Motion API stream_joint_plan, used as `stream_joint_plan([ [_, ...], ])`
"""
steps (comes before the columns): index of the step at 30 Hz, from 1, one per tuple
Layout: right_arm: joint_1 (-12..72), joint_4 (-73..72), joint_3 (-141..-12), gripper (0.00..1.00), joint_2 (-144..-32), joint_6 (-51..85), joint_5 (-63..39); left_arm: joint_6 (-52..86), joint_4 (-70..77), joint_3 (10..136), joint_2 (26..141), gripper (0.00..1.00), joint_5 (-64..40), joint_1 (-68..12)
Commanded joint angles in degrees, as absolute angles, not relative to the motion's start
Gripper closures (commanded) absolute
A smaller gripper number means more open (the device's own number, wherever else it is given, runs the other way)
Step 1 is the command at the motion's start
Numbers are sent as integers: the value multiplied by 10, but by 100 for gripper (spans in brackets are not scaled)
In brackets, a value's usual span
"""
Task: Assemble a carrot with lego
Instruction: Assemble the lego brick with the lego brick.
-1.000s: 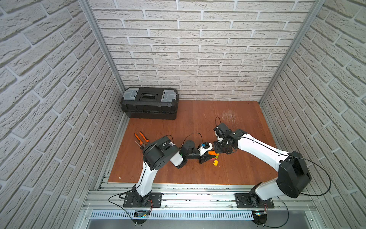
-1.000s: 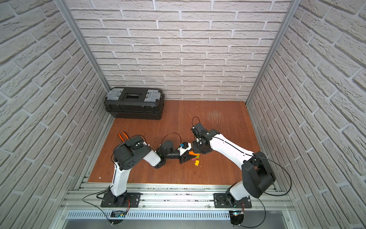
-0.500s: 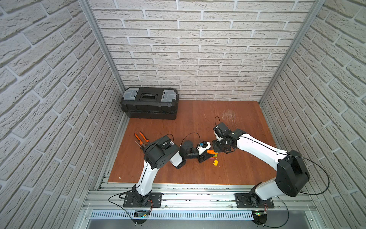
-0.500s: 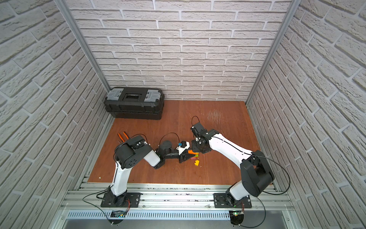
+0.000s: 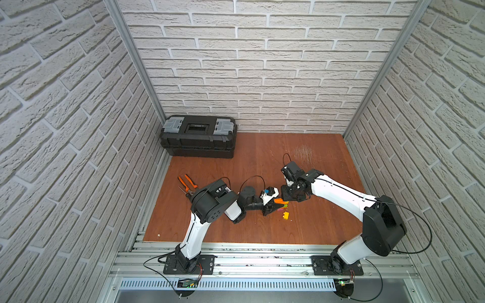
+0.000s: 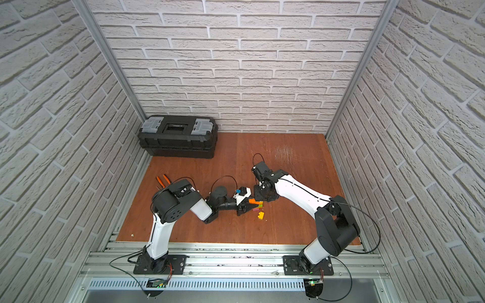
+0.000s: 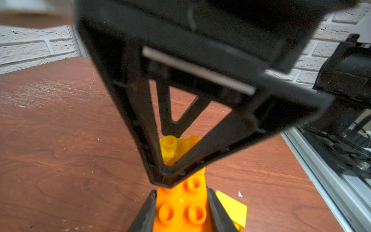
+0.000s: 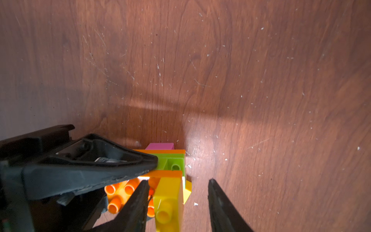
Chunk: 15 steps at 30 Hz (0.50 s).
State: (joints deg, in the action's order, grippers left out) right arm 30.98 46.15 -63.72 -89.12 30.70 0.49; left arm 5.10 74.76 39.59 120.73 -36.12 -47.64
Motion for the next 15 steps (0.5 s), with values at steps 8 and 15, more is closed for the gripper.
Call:
stream_joint_plan([
  [8,316,552,-714,46,-807,300,18,32,662,385,1220,55,-361,-483],
  [15,313,555,-664,47,-703,300,39,13,648,380,1210,2,-352,-489],
])
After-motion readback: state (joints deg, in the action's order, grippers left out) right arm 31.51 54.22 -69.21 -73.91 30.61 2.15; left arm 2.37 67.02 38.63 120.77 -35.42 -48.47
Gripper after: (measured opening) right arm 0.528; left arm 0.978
